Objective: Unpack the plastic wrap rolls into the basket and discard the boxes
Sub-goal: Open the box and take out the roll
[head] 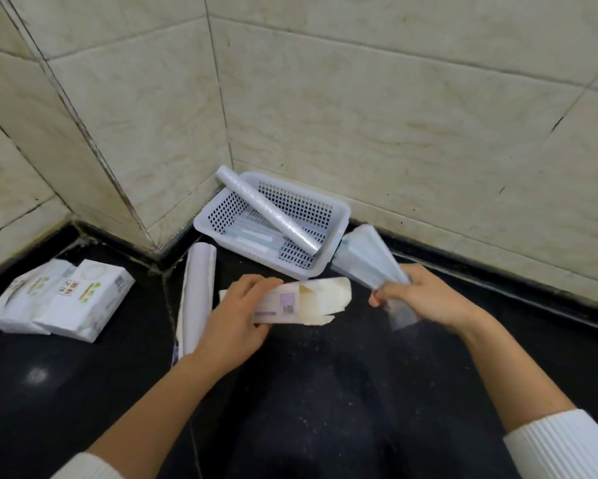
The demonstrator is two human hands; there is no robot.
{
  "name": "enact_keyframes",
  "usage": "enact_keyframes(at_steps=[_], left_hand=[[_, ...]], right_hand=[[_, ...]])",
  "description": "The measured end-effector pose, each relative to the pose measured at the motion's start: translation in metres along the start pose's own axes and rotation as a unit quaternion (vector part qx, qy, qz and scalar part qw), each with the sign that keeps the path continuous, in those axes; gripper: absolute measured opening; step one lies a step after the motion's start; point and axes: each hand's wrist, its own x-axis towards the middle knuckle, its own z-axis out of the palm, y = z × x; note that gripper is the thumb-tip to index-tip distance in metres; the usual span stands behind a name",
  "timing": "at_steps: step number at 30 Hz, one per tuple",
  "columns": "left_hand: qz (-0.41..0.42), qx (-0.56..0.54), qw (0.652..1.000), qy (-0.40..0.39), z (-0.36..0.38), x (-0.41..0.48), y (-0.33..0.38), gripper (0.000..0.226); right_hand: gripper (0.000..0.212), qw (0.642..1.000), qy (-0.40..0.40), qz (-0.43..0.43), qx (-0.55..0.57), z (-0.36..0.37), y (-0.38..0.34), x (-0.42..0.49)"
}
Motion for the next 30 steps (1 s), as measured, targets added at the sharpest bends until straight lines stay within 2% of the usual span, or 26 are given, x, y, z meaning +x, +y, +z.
enact_keyframes(at_steps=[2,4,6,8,10,12,15,19,22,26,28,30], left_hand=[[0.054,0.007,0.998,-0.03,0.018,-0.006,0.015,0.067],[0.123,0.038,0.99,-0.06,0.041,-0.015,0.033,0.068],[0.174,0.087,0.977,-0.087,0.063,-0.025,0.047,0.068],[0.192,0.132,0.965,-0.124,0.081,-0.031,0.051,0.066],[0.202,0.177,0.944,-0.192,0.089,-0.037,0.05,0.065],[0.223,0.177,0.923,-0.259,0.091,-0.043,0.042,0.062],[0.246,0.174,0.922,-0.243,0.088,-0.047,0.026,0.054],[0.179,0.121,0.963,-0.163,0.072,-0.018,0.006,0.048],[0.047,0.114,0.99,-0.073,0.051,0.025,-0.021,0.052],[-0.122,0.09,0.988,-0.038,0.031,0.074,-0.067,0.062],[-0.143,0.111,0.982,-0.056,0.029,0.088,-0.087,0.064],[-0.142,0.132,0.977,-0.084,0.029,0.094,-0.101,0.064]], right_hand=[[0.011,0.998,0.015,0.007,0.055,0.002,0.005,0.003],[0.007,0.994,0.034,0.027,0.1,0.01,0.008,0.006],[0.007,0.993,0.051,0.032,0.101,0.021,0.009,0.01],[0.009,0.994,0.06,0.033,0.083,0.032,0.01,0.015],[0.009,0.995,0.065,0.033,0.075,0.041,0.009,0.019],[0.008,0.995,0.064,0.03,0.069,0.046,0.01,0.025],[0.009,0.996,0.054,0.031,0.071,0.051,0.011,0.035],[0.02,0.992,0.074,0.049,0.095,0.053,0.005,0.062],[0.024,0.994,0.079,0.051,0.062,0.052,-0.008,0.094],[0.024,0.993,0.064,0.004,-0.099,0.06,-0.026,0.146],[0.024,0.978,0.046,-0.005,-0.202,0.072,-0.033,0.172],[0.03,0.946,0.041,-0.005,-0.322,0.086,-0.037,0.194]])
